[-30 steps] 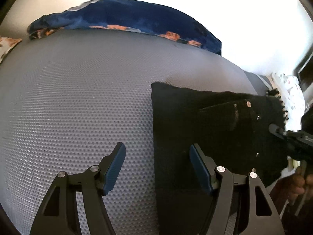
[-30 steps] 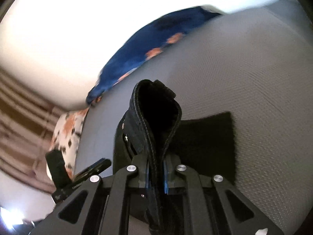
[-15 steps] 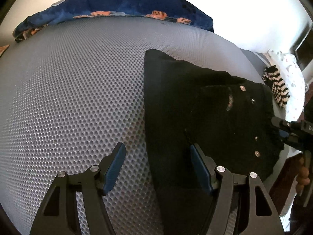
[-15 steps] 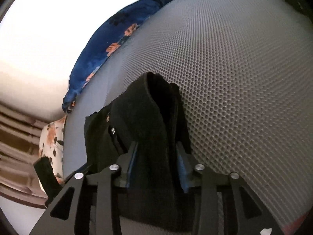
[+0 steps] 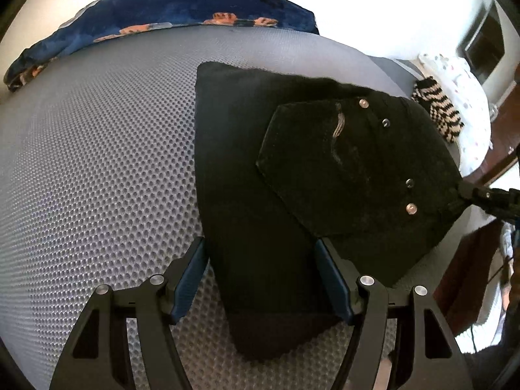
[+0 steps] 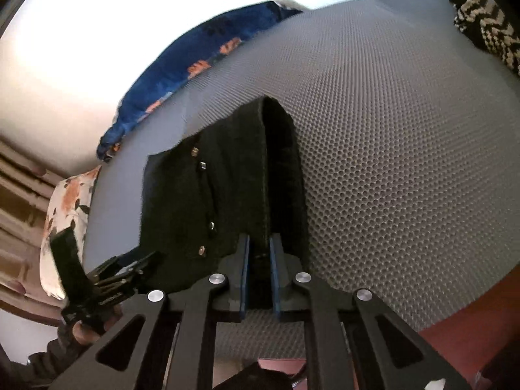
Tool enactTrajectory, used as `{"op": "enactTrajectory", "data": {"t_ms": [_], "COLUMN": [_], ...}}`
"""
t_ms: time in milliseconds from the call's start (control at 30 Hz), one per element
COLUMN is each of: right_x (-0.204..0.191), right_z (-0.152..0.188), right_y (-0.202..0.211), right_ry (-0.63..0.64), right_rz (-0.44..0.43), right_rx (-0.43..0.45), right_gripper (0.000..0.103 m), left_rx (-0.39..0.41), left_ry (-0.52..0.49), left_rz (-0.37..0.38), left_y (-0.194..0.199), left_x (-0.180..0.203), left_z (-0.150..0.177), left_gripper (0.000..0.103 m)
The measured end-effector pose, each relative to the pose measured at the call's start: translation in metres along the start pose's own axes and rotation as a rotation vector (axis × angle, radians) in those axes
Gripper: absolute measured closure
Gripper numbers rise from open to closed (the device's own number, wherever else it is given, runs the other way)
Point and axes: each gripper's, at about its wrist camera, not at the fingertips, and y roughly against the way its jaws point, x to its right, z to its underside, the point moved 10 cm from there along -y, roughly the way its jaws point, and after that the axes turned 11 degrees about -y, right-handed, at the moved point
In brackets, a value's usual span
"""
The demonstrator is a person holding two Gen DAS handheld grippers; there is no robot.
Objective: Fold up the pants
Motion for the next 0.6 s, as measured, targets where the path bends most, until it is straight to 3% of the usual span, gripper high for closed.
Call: {"op": "enactTrajectory", "data": {"t_ms": [167, 467, 600], "right_x": [0.021, 0.027, 0.026], "right_z": [0.012, 0.009, 0.007], "right_y": [-0.021, -0.026, -0.027], "right_ry": [-0.001, -0.034, -0.038], "right_rz": [0.077, 0.066, 0.071], "right_rx": [-0.040, -0.061, -0.061], "right_gripper": [0.093, 0.091, 0.085], "left_rx": [-0.006, -0.006, -0.005], "left_ry": [-0.025, -0.032, -0.043], "left_rz": [-0.014, -0.033, -0.045], "left_y": [-0.003, -0.007, -0.008], "left_x": [0.000, -0.001, -0.002], "left_z": [0.009, 0.002, -0.002], "left_gripper": [0.035, 0.035, 0.035]}}
